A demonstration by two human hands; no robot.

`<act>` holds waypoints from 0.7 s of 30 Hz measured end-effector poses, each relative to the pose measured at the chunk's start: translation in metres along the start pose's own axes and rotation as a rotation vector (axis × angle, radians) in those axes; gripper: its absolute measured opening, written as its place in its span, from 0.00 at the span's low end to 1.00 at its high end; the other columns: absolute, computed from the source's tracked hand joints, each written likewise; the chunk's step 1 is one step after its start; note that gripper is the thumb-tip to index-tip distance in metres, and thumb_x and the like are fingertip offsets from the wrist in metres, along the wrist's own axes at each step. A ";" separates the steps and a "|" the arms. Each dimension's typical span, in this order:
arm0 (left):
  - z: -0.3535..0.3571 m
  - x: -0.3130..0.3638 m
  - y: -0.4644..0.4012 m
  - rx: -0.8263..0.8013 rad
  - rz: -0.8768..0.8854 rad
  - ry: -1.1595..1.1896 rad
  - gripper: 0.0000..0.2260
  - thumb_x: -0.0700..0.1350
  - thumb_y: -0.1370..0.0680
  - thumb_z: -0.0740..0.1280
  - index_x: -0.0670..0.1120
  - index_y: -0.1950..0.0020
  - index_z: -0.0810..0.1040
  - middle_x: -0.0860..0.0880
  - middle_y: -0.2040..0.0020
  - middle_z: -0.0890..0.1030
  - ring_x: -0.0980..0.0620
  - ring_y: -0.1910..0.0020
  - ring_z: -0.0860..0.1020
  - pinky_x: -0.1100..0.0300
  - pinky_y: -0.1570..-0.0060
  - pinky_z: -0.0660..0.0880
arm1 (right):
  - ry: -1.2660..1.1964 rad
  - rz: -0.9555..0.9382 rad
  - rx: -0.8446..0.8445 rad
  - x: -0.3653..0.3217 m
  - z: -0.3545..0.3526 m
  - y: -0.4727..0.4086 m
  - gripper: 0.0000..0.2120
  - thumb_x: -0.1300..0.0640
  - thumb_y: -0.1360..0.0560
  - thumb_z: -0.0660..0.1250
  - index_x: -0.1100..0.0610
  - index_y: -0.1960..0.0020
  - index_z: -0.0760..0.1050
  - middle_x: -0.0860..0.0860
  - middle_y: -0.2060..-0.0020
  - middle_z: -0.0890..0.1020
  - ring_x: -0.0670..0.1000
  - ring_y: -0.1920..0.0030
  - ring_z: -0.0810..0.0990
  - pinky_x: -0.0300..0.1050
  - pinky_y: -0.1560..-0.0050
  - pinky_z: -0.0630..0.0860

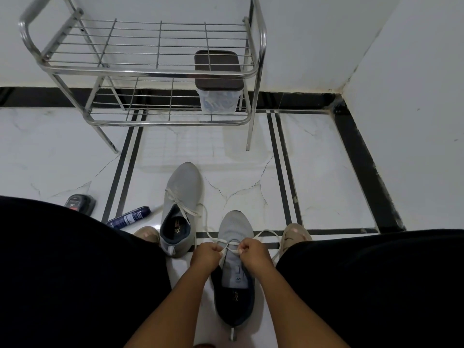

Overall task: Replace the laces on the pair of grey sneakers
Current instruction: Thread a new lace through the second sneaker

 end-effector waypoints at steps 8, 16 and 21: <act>0.000 -0.002 0.000 0.014 -0.002 0.057 0.09 0.38 0.25 0.67 0.43 0.47 0.84 0.44 0.47 0.83 0.45 0.45 0.79 0.54 0.42 0.76 | 0.039 0.008 0.007 0.000 -0.002 0.001 0.15 0.64 0.27 0.59 0.49 0.67 0.69 0.52 0.56 0.78 0.51 0.56 0.74 0.39 0.59 0.67; -0.001 -0.001 0.002 0.025 0.000 0.055 0.10 0.37 0.24 0.67 0.42 0.45 0.83 0.44 0.45 0.82 0.45 0.43 0.79 0.55 0.42 0.75 | 0.042 0.007 0.041 -0.003 -0.006 0.000 0.10 0.66 0.27 0.59 0.53 0.60 0.74 0.54 0.54 0.78 0.51 0.56 0.73 0.39 0.59 0.67; -0.001 0.001 0.003 0.015 0.006 0.032 0.11 0.37 0.24 0.66 0.42 0.44 0.83 0.44 0.43 0.82 0.45 0.42 0.78 0.56 0.41 0.75 | 0.066 0.004 0.041 -0.005 -0.006 0.001 0.12 0.66 0.28 0.59 0.52 0.63 0.72 0.57 0.49 0.79 0.53 0.56 0.74 0.41 0.58 0.70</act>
Point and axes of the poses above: each hand's wrist, its own y-axis away from the middle knuckle, its own z-axis out of the palm, x = y × z, the point moved 10 cm from there along -y, towards the middle knuckle
